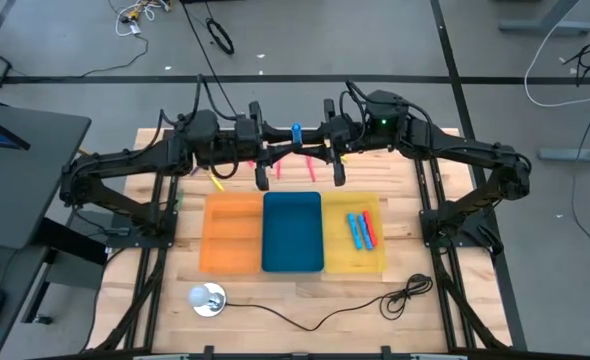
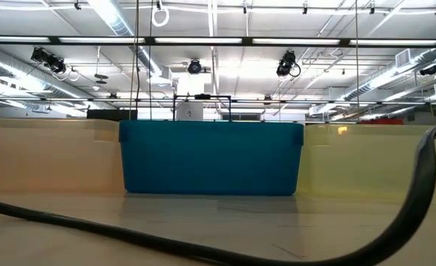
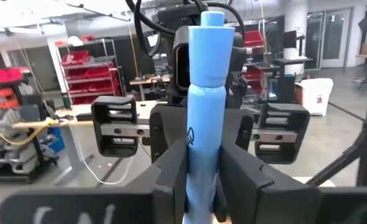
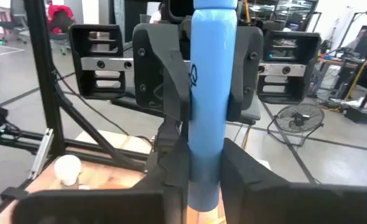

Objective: Pick & Place Markers
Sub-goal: Put the blue marker into the yellow bin

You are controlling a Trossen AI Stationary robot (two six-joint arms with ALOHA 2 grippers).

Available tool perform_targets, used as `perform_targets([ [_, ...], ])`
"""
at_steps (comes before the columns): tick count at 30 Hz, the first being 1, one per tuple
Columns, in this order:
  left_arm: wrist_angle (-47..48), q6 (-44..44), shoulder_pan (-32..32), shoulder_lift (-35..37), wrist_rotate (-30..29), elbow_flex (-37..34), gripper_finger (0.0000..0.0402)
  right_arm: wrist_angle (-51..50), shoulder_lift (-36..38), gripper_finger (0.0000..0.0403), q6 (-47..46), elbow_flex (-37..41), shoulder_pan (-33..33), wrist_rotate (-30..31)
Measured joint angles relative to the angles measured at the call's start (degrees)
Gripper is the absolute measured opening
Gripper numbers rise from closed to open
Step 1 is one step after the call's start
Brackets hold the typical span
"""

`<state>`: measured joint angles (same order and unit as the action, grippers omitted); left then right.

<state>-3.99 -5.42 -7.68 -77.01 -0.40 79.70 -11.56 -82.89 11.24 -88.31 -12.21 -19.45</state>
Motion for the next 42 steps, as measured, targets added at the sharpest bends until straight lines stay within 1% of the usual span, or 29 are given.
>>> perform_targets([
  [4, 0.57, 2.49, 0.02, -0.02, 0.43, -0.02, 0.0117, -2.97, 0.46, 0.0047, 0.62, 0.0, -0.11, -0.59],
  [8, 1.54, 7.29, -0.26, -0.02, 0.97, -0.02, 0.014, -7.31, 1.51, 0.0047, 4.92, 0.0, -0.5, -0.7],
  [11, 3.51, 10.39, -0.64, 0.01, 4.1, -0.02, 0.0156, -11.22, 2.93, 0.0047, 9.27, 0.02, -0.91, -1.3],
  [15, 6.25, 13.38, -1.7, 0.3, 11.01, -0.02, 0.0169, -18.06, 5.31, 0.0047, 17.22, 0.02, -1.75, -1.96],
  [17, 7.35, 15.8, -2.12, 0.31, 12.92, -0.02, 0.017, -22.0, 6.24, 0.0047, 21.88, 0.02, -2.35, -2.33],
  [20, 9.23, 18.38, -2.56, 0.31, 14.04, -0.02, 0.0171, -27.23, 7.7, 0.0047, 28.68, 0.04, -2.98, -2.64],
  [26, 13.02, 19.6, -2.54, 0.31, 14.16, -0.02, 0.0171, -37.37, 9.2, 0.0047, 43.56, 0.04, -3.72, -2.62],
  [33, 14.67, 20.25, -2.54, 0.31, 14.18, -0.02, 0.0172, -49.45, 9.25, 0.0047, 62.49, 0.04, -3.73, -2.53],
  [36, 15.05, 20.28, -2.54, 0.31, 14.18, -0.02, 0.0172, -52.8, 9.22, 0.0047, 66.86, 0.04, -3.74, -2.48],
  [42, 16.35, 20.25, -2.54, 0.31, 14.18, -0.02, 0.0172, -57.85, 9.22, 0.0047, 69.85, 0.04, -3.28, -2.4],
])
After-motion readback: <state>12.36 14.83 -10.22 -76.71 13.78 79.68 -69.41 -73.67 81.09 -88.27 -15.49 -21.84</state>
